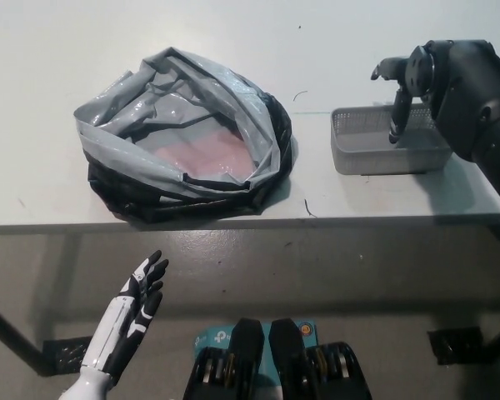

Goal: Use the right hand to pick up a small rectangular container and put it into a plastic bag and lift the bag

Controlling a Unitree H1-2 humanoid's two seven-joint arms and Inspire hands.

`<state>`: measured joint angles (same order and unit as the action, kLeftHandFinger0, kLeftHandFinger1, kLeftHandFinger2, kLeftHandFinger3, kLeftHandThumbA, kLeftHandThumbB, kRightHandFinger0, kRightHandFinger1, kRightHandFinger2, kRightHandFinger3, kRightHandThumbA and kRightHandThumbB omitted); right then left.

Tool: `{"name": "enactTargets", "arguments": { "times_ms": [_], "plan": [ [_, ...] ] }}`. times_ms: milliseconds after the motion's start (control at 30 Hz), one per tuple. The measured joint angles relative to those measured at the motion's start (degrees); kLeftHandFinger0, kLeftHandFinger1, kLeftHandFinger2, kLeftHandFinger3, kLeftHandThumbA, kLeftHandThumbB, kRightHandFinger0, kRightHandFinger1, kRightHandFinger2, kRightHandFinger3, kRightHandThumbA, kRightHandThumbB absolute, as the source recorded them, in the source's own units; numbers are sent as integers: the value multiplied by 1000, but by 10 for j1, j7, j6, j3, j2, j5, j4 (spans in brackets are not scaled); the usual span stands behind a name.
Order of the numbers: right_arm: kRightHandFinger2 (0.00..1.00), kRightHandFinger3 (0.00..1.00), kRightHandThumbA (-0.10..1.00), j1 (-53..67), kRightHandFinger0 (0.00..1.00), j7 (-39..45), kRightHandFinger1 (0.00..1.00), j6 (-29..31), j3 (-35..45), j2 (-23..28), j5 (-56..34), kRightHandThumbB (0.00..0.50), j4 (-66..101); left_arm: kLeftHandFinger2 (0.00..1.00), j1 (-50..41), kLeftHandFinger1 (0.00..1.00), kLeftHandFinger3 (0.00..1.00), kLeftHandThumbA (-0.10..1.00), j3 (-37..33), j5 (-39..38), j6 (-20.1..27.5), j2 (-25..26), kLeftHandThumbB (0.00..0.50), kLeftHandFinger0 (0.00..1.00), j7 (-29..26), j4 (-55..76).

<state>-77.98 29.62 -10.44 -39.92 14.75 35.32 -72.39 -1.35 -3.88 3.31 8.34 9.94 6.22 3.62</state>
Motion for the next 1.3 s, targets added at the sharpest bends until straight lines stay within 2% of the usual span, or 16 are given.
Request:
{"name": "enactTargets", "arguments": {
  "times_ms": [900, 1000, 1300],
  "plan": [
    [1000, 1000, 1000, -56, 1000, 75, 1000, -1, 24, 4, -3, 500, -10, 1000, 3, 1000, 1000, 912, -2, 3, 0, 3, 267, 1000, 1, 0],
    [1000, 1000, 1000, -56, 1000, 82, 1000, 1, 25, 4, -4, 485, -15, 1000, 4, 1000, 1000, 907, -2, 3, 0, 3, 268, 1000, 1, 0],
    [1000, 1000, 1000, -54, 1000, 93, 1000, 4, 26, 3, -2, 500, -34, 1000, 6, 1000, 1000, 910, -2, 3, 0, 3, 269, 1000, 6, 0]
  ]
}}
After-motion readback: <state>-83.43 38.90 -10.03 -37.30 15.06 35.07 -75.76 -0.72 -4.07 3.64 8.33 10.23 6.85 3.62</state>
